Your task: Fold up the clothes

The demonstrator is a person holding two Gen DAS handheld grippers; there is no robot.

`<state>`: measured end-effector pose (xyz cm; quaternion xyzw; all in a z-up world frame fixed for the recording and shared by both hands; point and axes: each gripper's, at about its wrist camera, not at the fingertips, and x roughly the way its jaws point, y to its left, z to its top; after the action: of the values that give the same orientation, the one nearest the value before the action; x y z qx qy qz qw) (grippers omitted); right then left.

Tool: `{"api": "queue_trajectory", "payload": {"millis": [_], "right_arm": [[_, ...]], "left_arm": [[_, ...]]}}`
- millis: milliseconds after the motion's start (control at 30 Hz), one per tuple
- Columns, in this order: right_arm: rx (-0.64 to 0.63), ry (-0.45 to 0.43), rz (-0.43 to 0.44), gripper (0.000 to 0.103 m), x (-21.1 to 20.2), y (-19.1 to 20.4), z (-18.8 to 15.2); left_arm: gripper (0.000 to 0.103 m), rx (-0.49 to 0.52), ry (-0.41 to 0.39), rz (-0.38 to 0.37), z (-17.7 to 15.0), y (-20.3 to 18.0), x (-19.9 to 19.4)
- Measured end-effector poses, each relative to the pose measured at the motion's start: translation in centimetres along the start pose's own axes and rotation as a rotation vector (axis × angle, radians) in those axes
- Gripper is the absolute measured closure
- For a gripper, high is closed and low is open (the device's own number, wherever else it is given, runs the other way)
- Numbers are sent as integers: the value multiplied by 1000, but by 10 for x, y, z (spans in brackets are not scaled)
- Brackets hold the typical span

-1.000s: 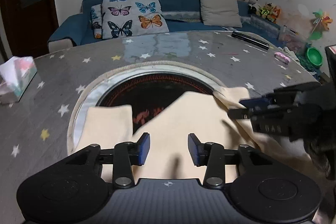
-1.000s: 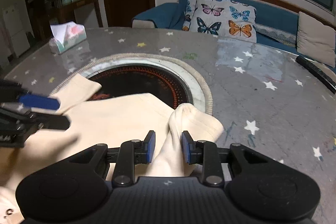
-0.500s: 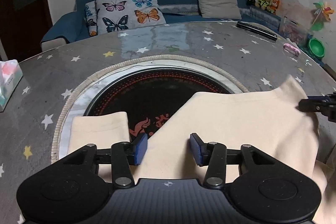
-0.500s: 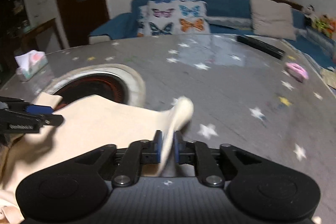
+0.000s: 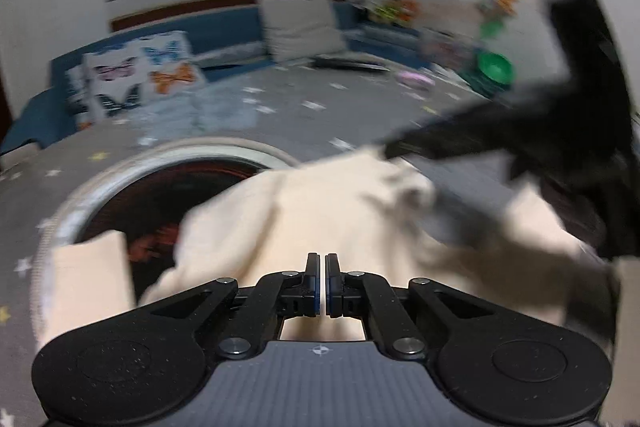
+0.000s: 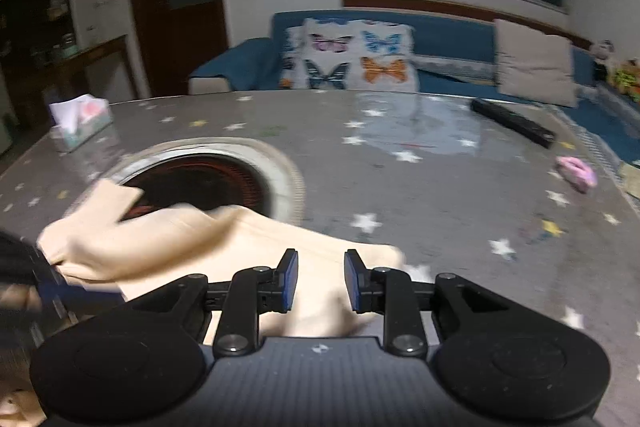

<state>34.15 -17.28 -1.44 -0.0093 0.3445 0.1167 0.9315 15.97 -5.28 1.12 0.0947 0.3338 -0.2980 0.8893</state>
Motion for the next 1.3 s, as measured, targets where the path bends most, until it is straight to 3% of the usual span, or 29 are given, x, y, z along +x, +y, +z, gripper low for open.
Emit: {"api": "queue_trajectory", "payload": {"millis": [100, 267, 300, 333, 400, 500, 633, 667, 733, 800, 967, 1133, 1233, 1300], "right_arm": [[-30, -3, 64, 78, 6, 17, 8], [-67, -1, 106, 76, 15, 38, 16], [-66, 2, 109, 76, 17, 39, 15], [-62, 5, 107, 76, 18, 38, 14], [-50, 11, 95, 72, 20, 35, 12], [-35, 12, 67, 70, 16, 27, 7], [10, 15, 8, 70, 10, 5, 1], [26, 15, -13, 69, 8, -2, 0], [57, 18, -49, 69, 6, -17, -3], [87, 24, -80, 69, 5, -30, -6], [153, 53, -62, 69, 10, -47, -11], [167, 89, -26, 70, 30, -46, -11], [133, 92, -16, 93, 40, -39, -5], [100, 87, -7, 99, 48, -32, 3]], "left_arm": [[97, 25, 17, -13, -4, -5, 3], [94, -77, -51, 107, 8, 25, -11], [85, -108, -62, 130, 12, 33, -14], [70, -139, -72, 152, 15, 42, -16], [52, -197, -69, 188, 21, 58, -13], [42, -219, 15, 205, 25, 71, 10], [46, -277, 128, 161, 22, 86, 43], [53, -291, 145, 150, 21, 89, 49], [85, -294, 125, 119, 16, 88, 48], [91, -323, 98, 95, 15, 93, 43], [92, -347, 4, 177, 15, 109, 26], [93, -342, -17, 256, 15, 123, 24], [93, -339, -20, 289, 13, 131, 26], [93, -337, -18, 308, 13, 136, 28]]}}
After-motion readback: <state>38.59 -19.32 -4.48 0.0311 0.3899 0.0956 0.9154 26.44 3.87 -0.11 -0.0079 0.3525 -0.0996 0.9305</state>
